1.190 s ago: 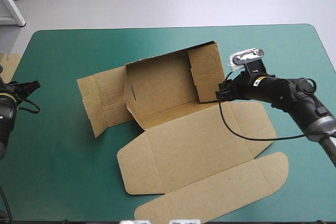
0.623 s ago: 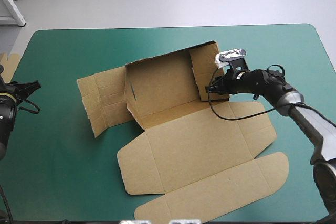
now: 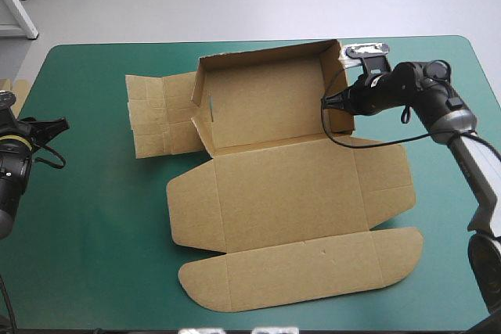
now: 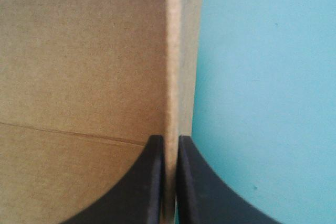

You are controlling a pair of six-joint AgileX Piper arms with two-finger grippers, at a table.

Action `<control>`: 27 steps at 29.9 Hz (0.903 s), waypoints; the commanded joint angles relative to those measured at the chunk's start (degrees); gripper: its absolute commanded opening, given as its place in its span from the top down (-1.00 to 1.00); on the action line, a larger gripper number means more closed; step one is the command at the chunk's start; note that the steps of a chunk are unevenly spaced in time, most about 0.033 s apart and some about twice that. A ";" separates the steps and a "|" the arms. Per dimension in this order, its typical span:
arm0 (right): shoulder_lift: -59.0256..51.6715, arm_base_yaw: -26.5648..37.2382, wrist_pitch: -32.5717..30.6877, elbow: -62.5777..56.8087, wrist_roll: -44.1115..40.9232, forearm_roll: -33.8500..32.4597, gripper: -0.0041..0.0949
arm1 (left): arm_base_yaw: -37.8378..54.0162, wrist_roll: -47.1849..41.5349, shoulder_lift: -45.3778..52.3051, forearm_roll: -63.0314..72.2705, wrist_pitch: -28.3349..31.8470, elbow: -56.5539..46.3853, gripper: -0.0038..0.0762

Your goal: Fold the box

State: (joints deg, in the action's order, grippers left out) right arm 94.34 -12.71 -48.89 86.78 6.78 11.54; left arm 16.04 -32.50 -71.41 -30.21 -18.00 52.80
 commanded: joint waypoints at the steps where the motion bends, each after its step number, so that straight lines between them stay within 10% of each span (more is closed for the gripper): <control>1: -1.14 0.81 -5.28 8.04 -1.43 -1.43 0.95 | -1.37 -0.05 1.38 -2.30 2.69 1.39 0.35; 10: 7.05 0.81 -21.70 19.26 -2.24 -2.78 0.95 | -1.87 -0.05 1.38 -2.17 2.04 1.39 0.35; 27: 16.42 0.81 -21.27 19.98 -2.88 -4.69 0.92 | -4.31 0.04 1.38 -3.61 1.78 1.39 0.35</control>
State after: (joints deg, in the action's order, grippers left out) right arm 112.77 -12.23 -70.07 105.39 3.33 7.24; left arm 12.19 -32.24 -71.41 -32.97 -18.81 52.80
